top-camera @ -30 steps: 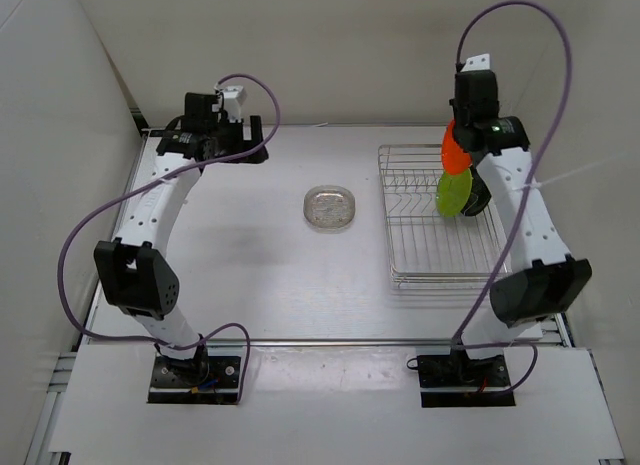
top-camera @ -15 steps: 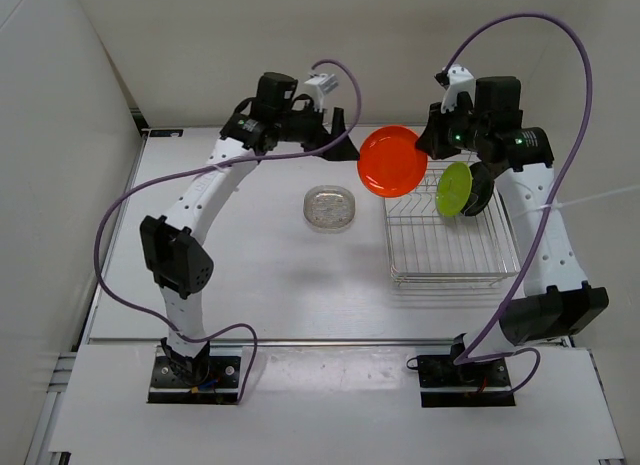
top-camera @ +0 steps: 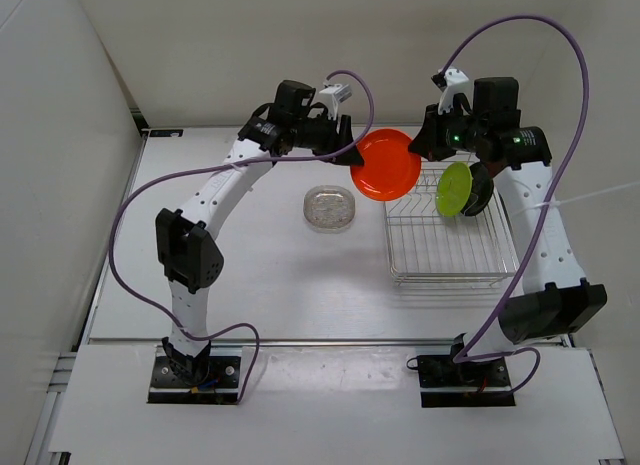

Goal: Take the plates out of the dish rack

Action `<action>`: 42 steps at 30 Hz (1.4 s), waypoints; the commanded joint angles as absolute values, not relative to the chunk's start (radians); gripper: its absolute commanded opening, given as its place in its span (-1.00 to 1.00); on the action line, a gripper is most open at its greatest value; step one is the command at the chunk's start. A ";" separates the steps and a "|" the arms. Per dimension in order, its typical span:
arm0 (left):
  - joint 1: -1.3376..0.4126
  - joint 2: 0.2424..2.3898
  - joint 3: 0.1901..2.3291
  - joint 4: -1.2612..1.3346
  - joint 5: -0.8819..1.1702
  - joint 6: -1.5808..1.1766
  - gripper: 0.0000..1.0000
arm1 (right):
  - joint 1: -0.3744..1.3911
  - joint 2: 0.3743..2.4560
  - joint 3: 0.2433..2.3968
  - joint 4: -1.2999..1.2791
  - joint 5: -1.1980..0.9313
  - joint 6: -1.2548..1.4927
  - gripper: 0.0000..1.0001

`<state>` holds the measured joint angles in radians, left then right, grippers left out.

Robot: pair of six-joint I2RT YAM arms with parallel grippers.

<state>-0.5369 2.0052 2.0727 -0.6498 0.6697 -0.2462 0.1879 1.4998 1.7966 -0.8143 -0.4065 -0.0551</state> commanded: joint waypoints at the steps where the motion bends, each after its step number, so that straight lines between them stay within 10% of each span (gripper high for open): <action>1: -0.534 1.939 2.106 -0.649 0.620 -0.235 0.09 | 0.186 1.503 1.802 -0.792 -0.431 -0.040 -1.00; 3: -0.534 1.939 2.106 -0.649 0.600 -0.235 0.07 | 0.186 1.503 1.802 -0.792 -0.431 -0.040 -1.00; 7: -0.534 1.917 2.097 -0.649 0.568 -0.235 -0.76 | 0.186 1.503 1.802 -0.792 -0.440 -0.040 -1.00; 10: -0.534 1.917 2.088 -0.649 0.568 -0.245 -0.79 | 0.186 1.503 1.802 -0.802 -0.480 -0.040 -0.94; 15: -0.525 1.859 1.971 -0.640 0.450 -0.267 -0.79 | 0.186 1.483 1.757 -0.811 -0.470 -0.061 -0.12; 18: -0.467 1.796 1.858 -0.621 0.348 -0.276 -0.79 | 0.186 1.474 1.746 -0.811 -0.414 -0.071 1.00; 29: 0.000 1.717 1.556 -0.607 0.512 -0.276 -0.79 | 0.186 1.465 1.718 -0.802 -0.239 -0.080 1.00; 42: 0.101 1.835 1.390 -0.537 0.656 -0.221 -0.79 | 0.186 1.465 1.718 -0.802 -0.207 -0.098 1.00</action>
